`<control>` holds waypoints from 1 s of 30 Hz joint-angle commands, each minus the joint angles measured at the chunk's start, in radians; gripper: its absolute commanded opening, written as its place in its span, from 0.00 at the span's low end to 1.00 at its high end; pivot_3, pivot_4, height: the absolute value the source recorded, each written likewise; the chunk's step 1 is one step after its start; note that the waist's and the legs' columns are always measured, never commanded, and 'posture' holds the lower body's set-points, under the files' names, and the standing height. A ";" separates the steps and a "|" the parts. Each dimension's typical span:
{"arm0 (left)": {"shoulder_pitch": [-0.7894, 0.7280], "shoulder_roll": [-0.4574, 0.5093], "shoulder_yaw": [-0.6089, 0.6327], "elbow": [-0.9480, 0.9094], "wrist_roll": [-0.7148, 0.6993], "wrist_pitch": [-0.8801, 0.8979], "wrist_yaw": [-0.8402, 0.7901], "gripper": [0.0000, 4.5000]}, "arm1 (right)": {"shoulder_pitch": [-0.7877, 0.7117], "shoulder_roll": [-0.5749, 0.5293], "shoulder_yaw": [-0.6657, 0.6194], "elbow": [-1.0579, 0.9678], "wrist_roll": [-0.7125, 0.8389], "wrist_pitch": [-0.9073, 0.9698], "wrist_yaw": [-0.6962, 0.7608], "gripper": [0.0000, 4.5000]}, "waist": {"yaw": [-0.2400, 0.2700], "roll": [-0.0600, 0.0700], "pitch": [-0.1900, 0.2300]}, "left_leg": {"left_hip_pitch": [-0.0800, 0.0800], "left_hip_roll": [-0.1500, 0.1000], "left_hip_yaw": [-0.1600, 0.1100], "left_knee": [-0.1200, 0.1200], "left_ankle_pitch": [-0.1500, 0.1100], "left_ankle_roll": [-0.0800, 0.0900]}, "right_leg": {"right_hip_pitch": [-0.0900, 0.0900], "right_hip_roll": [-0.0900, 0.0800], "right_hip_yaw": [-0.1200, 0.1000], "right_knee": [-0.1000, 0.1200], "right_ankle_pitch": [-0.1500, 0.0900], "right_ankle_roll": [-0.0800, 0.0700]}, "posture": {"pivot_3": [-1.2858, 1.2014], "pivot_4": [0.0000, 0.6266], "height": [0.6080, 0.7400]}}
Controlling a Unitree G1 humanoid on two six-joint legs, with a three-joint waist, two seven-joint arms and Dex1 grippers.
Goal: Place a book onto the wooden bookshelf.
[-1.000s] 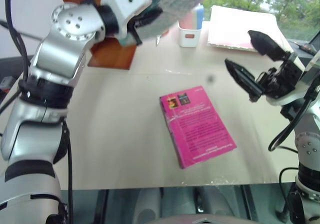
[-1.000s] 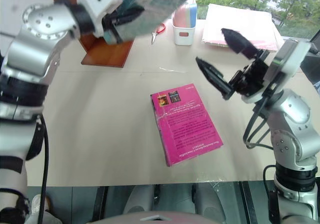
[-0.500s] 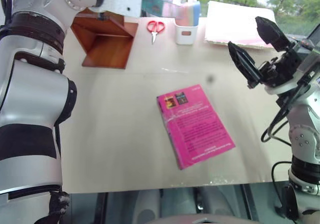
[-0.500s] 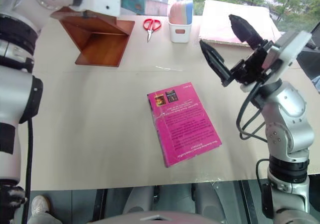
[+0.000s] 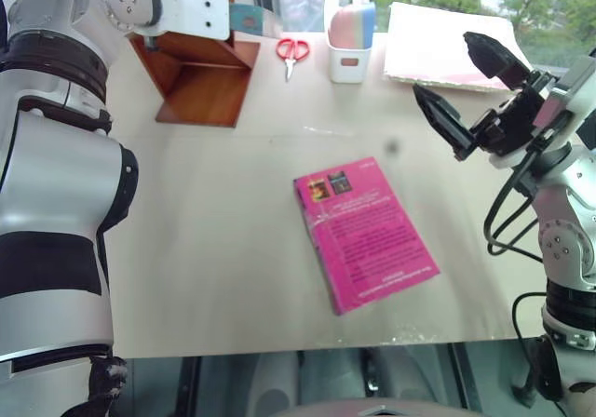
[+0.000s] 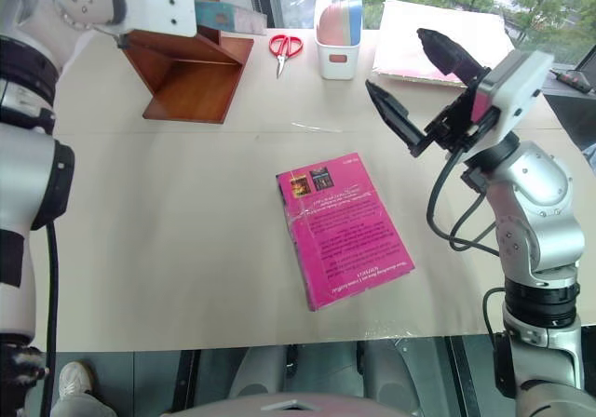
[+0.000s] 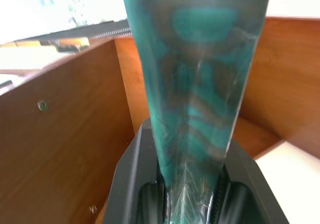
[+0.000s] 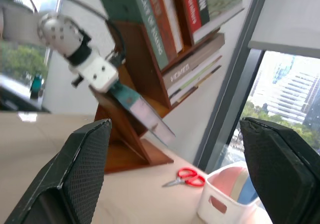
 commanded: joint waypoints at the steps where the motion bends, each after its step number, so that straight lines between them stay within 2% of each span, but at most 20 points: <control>1: -0.018 0.035 0.032 0.002 0.008 0.041 0.011 0.22 | -0.002 -0.016 -0.001 -0.011 -0.005 -0.013 0.023 0.94 | -0.002 0.000 0.000 | 0.000 0.000 0.000 0.000 0.000 0.000 | 0.000 0.000 0.000 0.000 0.000 0.000 | 0.52 0.24 1.00; 10: 0.021 0.069 0.049 0.008 0.026 0.047 0.049 0.22 | -0.024 0.005 0.000 -0.019 0.030 0.000 0.022 0.94 | -0.008 0.000 0.000 | 0.001 0.000 0.000 0.002 0.001 -0.001 | 0.000 0.000 0.000 0.004 0.000 0.000 | 0.52 0.24 1.00; 13: 0.030 0.075 0.055 0.008 0.027 0.046 0.064 0.43 | -0.030 0.009 -0.003 -0.020 0.054 0.008 0.028 0.94 | -0.011 0.000 0.000 | 0.002 0.000 0.000 0.004 0.000 0.000 | -0.001 0.001 0.001 0.010 0.000 0.000 | 0.52 0.24 1.00; 18: 0.018 0.084 0.078 -0.002 0.022 0.038 0.078 0.94 | -0.034 0.013 -0.002 -0.028 0.084 0.014 0.038 0.94 | -0.003 0.000 0.000 | 0.003 0.000 0.000 0.006 0.000 0.000 | -0.001 0.001 0.001 0.014 0.000 0.000 | 0.52 0.24 1.00; 19: 0.015 0.087 0.082 -0.004 0.021 0.037 0.083 0.97 | -0.034 0.013 -0.003 -0.030 0.089 0.015 0.040 0.94 | -0.001 0.000 0.000 | 0.003 0.000 0.000 0.007 0.000 0.000 | -0.001 0.001 0.000 0.014 0.000 0.000 | 0.52 0.24 1.00; 24: -0.002 0.127 0.140 -0.045 -0.020 -0.050 0.046 0.97 | -0.031 0.007 -0.008 -0.038 0.118 0.021 0.059 0.94 | -0.003 0.000 0.000 | 0.003 0.000 -0.001 0.008 0.000 0.000 | -0.001 0.001 0.000 0.015 0.000 0.000 | 0.52 0.24 1.00; 27: 0.024 0.164 0.199 -0.095 -0.087 -0.176 -0.028 0.97 | -0.035 0.010 -0.011 -0.042 0.139 0.020 0.066 0.94 | -0.003 0.000 0.000 | 0.003 0.000 -0.001 0.007 0.000 0.000 | -0.001 0.001 0.000 0.014 0.000 0.000 | 0.52 0.24 1.00; 30: 0.136 0.175 0.383 -0.244 -0.367 -0.213 -0.273 0.97 | -0.061 0.023 -0.016 -0.037 0.168 0.018 0.063 0.94 | -0.004 0.000 0.000 | 0.003 0.000 0.000 0.007 0.000 0.000 | -0.001 0.000 0.000 0.014 0.000 0.000 | 0.52 0.24 1.00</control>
